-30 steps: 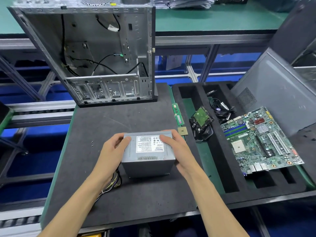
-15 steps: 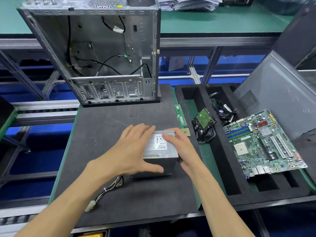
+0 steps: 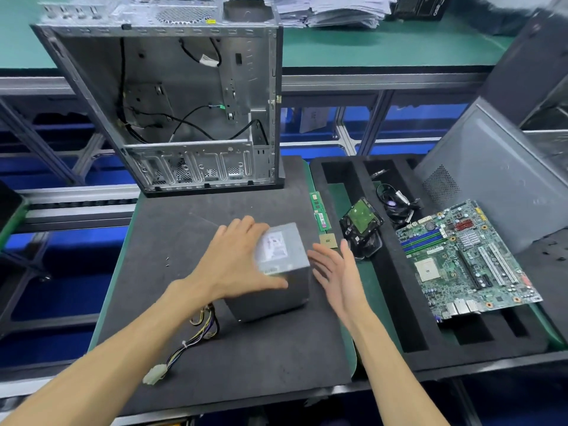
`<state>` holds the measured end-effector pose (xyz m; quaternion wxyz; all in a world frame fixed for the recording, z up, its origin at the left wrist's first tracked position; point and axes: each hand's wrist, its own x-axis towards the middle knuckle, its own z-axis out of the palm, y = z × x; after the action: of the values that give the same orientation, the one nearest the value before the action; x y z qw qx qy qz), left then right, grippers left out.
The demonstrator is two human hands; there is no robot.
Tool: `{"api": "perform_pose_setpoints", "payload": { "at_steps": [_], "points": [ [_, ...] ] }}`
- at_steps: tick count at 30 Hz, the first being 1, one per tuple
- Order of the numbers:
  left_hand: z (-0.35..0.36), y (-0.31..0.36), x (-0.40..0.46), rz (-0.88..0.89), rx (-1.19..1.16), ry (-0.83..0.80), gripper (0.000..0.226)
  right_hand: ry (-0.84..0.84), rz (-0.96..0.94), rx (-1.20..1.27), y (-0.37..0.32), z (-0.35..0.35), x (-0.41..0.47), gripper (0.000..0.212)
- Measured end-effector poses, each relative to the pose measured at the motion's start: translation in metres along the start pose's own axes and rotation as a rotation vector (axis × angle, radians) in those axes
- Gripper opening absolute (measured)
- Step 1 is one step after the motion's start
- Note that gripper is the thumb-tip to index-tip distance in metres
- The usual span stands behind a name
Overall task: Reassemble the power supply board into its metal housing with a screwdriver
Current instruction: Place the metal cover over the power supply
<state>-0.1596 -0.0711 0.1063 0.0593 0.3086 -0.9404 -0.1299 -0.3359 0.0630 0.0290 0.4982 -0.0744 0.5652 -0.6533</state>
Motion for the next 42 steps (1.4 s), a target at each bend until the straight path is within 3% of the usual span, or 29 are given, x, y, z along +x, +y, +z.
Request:
{"api": "perform_pose_setpoints", "payload": {
  "at_steps": [4, 7, 9, 13, 16, 19, 22, 25, 30, 34, 37, 39, 42],
  "points": [
    [-0.024, -0.009, -0.001, -0.262, -0.431, 0.06, 0.093, -0.014, 0.025, 0.069, 0.015, -0.016, -0.008, 0.079],
    [-0.04, -0.01, -0.004, -0.371, -0.732, 0.129, 0.07, -0.135, 0.032, 0.059, 0.009, -0.005, -0.016, 0.081],
    [-0.046, -0.006, -0.006, -0.435, -0.975, 0.154, 0.067, -0.21, 0.018, 0.028, -0.005, 0.007, -0.021, 0.081],
    [-0.041, -0.001, -0.017, -0.541, -1.347, 0.094, 0.069, -0.315, -0.032, -0.072, -0.048, 0.027, -0.035, 0.042],
    [-0.018, 0.0, -0.03, -0.568, -1.547, 0.065, 0.059, -0.314, -0.101, -0.275, -0.077, 0.035, -0.043, 0.065],
    [0.015, -0.01, -0.049, -0.486, -1.72, -0.078, 0.064, -0.292, -0.172, -0.501, -0.093, 0.041, -0.049, 0.078],
    [0.039, -0.023, -0.068, -0.435, -1.733, -0.249, 0.061, -0.33, -0.271, -0.772, -0.098, 0.048, -0.055, 0.073],
    [0.053, -0.034, -0.081, -0.455, -1.637, -0.402, 0.056, -0.359, -0.398, -1.164, -0.093, 0.058, -0.057, 0.088],
    [0.064, -0.044, -0.089, -0.433, -1.463, -0.468, 0.047, -0.404, -0.549, -1.467, -0.079, 0.073, -0.05, 0.098],
    [0.054, -0.067, -0.092, -0.633, -1.154, -0.296, 0.044, -0.415, -0.617, -1.6, -0.066, 0.077, -0.038, 0.102],
    [0.027, -0.065, -0.085, -0.726, -1.034, 0.108, 0.024, -0.435, -0.665, -1.695, -0.05, 0.08, -0.031, 0.106],
    [0.012, -0.054, -0.078, -0.674, -1.076, 0.288, 0.013, -0.459, -0.706, -1.721, -0.039, 0.085, -0.028, 0.108],
    [0.007, -0.034, -0.065, -0.568, -1.118, 0.195, 0.029, -0.49, -0.795, -1.731, -0.027, 0.088, -0.027, 0.11]
  ]
}}
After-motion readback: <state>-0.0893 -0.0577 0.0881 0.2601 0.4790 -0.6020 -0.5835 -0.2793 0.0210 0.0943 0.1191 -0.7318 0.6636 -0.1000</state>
